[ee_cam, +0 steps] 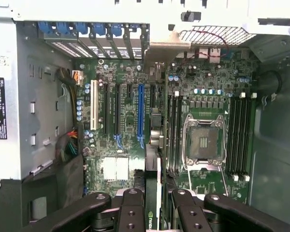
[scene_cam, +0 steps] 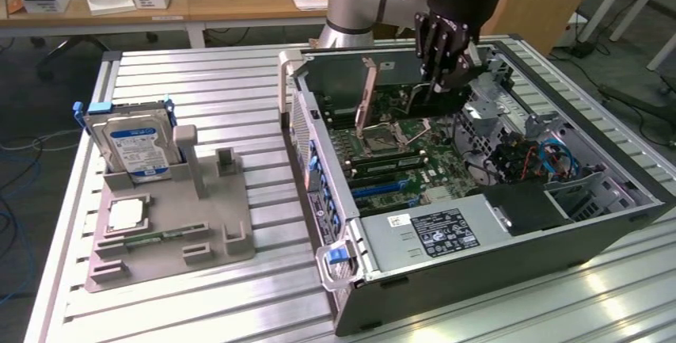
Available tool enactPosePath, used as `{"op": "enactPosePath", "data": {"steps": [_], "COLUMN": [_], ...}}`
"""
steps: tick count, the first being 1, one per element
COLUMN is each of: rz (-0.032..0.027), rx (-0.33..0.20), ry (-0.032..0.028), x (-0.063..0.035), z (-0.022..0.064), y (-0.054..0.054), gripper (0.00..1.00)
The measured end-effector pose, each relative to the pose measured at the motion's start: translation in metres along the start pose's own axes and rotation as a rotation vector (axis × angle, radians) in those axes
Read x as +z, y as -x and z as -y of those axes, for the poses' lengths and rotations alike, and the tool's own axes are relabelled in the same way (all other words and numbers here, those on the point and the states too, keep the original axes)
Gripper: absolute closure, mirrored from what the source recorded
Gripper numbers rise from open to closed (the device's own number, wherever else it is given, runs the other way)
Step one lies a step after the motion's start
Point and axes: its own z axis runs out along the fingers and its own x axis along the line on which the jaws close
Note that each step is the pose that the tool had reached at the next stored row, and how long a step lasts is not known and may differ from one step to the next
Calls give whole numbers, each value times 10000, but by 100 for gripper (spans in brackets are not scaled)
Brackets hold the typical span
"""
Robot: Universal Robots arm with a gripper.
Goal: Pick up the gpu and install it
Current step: 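Insert the gpu into the slot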
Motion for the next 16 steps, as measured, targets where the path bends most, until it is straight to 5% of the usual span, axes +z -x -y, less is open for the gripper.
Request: {"op": "enactPosePath", "data": {"steps": [3, 5, 10, 16], "rz": [-3, -3, -4, -17], "rx": [-7, -28, -26, 201], "ry": [-3, -57, -428, -496], "x": [14, 20, 51, 118], "z": [-33, -57, -93, -154], "y": [0, 0, 1, 2], "gripper": [74, 74, 74, 74]}}
